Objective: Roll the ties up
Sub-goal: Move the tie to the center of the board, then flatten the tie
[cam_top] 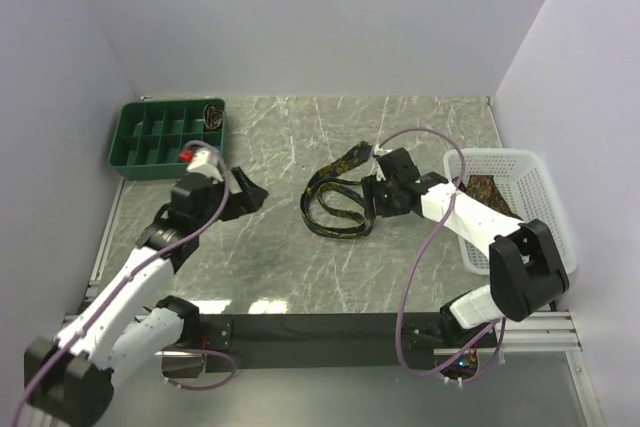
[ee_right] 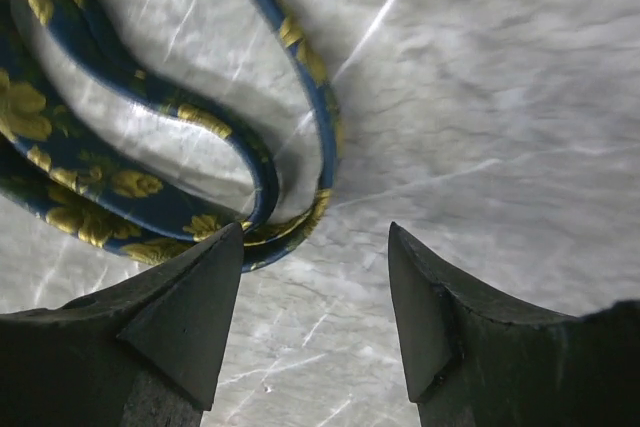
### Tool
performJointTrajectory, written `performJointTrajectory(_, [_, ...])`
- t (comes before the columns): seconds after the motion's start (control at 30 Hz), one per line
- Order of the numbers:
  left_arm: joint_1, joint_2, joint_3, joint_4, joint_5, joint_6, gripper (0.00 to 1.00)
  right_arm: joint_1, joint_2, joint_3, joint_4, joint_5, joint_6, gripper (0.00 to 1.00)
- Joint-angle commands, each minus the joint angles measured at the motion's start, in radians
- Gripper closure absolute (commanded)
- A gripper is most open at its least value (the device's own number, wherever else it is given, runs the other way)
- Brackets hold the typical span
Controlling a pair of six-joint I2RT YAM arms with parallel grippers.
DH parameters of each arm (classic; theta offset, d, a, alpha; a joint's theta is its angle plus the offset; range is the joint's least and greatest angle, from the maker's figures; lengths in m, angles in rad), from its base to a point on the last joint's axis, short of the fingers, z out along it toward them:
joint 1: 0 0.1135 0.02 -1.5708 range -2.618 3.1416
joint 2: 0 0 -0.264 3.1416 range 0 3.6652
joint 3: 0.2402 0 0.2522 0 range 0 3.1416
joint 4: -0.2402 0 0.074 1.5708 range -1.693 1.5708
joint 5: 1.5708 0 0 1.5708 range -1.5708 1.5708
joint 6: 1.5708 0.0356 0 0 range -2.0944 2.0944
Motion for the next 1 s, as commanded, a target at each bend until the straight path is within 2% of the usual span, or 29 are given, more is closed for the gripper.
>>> performJointTrajectory(0.0, [-0.115,0.130,0.060,0.135,-0.004,-0.065,0.00,-0.006,-0.005,-0.019,0.161,-0.115,-0.038,0.34])
performJointTrajectory(0.17, [-0.234,0.362,0.153,0.185,-0.114,-0.037,0.03,-0.031,0.056,-0.016,0.220,-0.123,-0.061,0.34])
performJointTrajectory(0.27, [-0.260,0.504,0.212,0.195,-0.149,-0.011,0.06,-0.044,0.084,0.002,0.244,-0.137,-0.078,0.34])
performJointTrajectory(0.4, [-0.267,0.691,0.291,0.204,-0.165,0.009,0.19,-0.043,0.136,0.044,0.255,-0.135,-0.096,0.35])
performJointTrajectory(0.5, [-0.276,0.776,0.339,0.208,-0.170,0.026,0.24,-0.044,0.173,0.070,0.269,-0.134,-0.101,0.37])
performJointTrajectory(0.7, [-0.296,0.865,0.385,0.199,-0.187,0.049,0.33,-0.043,0.234,0.128,0.273,-0.163,-0.113,0.39])
performJointTrajectory(0.77, [-0.299,0.880,0.384,0.201,-0.189,0.052,0.34,-0.043,0.255,0.147,0.273,-0.167,-0.116,0.39])
performJointTrajectory(0.97, [-0.303,0.934,0.387,0.207,-0.196,0.057,0.51,-0.043,0.309,0.193,0.272,-0.177,-0.118,0.39])
